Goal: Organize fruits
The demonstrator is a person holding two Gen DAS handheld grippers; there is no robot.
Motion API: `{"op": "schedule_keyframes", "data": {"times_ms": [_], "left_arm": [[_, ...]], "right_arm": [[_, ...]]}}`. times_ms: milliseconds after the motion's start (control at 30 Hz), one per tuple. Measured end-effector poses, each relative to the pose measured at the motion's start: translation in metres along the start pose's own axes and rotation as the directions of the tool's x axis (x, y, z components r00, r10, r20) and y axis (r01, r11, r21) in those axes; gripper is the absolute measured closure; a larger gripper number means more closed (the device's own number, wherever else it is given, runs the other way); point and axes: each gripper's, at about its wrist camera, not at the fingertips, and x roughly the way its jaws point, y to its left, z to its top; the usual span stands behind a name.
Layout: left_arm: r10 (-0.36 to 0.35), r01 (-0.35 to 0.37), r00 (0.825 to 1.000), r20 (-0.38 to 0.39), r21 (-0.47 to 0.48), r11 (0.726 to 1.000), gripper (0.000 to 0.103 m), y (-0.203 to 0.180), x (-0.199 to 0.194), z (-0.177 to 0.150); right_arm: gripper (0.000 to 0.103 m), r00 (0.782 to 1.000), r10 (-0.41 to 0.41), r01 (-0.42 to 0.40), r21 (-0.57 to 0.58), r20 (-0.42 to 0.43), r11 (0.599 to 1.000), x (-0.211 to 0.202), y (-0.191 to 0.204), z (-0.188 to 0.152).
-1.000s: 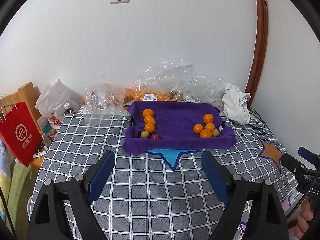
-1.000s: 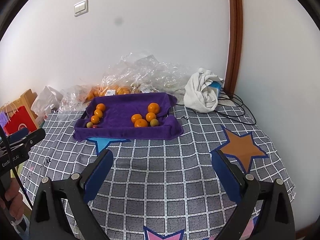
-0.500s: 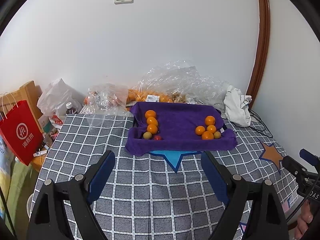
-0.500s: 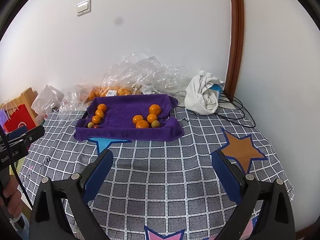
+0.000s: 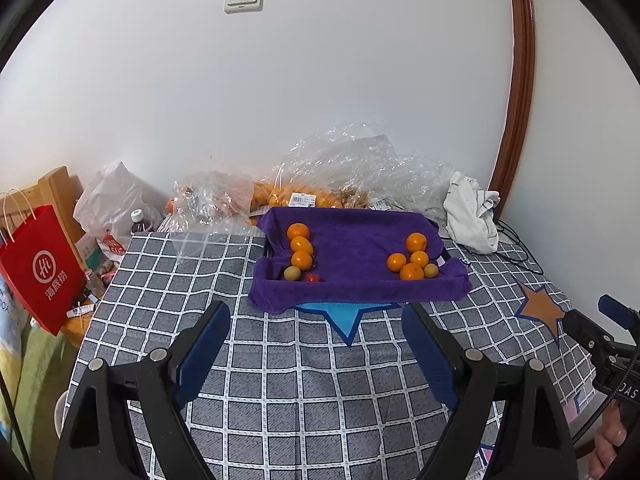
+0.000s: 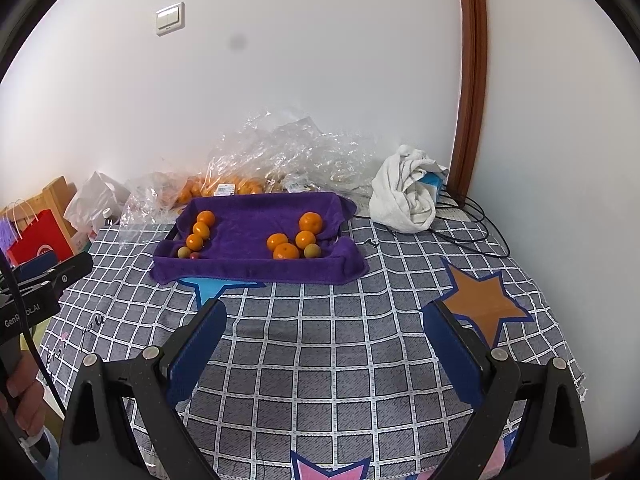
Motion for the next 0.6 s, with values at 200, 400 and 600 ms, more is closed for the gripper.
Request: {"op": "schedule_keyframes", "data": {"times_ms": [200,400,600], "left_arm": [[0.000,0.000,1.000,-0.003,0.000,1.000,0.016,-0.0007,0.0004,-0.0002],[-0.011,0.011,1.000,0.000,-0.008,1.000,0.016,-0.0006,0.0010,-0.0018],[-0.007,0.007,1.000,0.003,0.007,1.000,0.016,0.0009,0.0058,-0.0015]], "right_arm": [[0.005,1.000,-0.001,0.001,0.008,0.004,1.000,-0.0026,-0.0025,0.0006],[0.005,1.000,-0.001,0.001,0.006,0.011,1.000,-0.0041,-0.0044,0.0005],[0.005,1.000,0.018,-0.018,0.020,0.019,1.000,-0.0029,-0.0049,0.0002]]}}
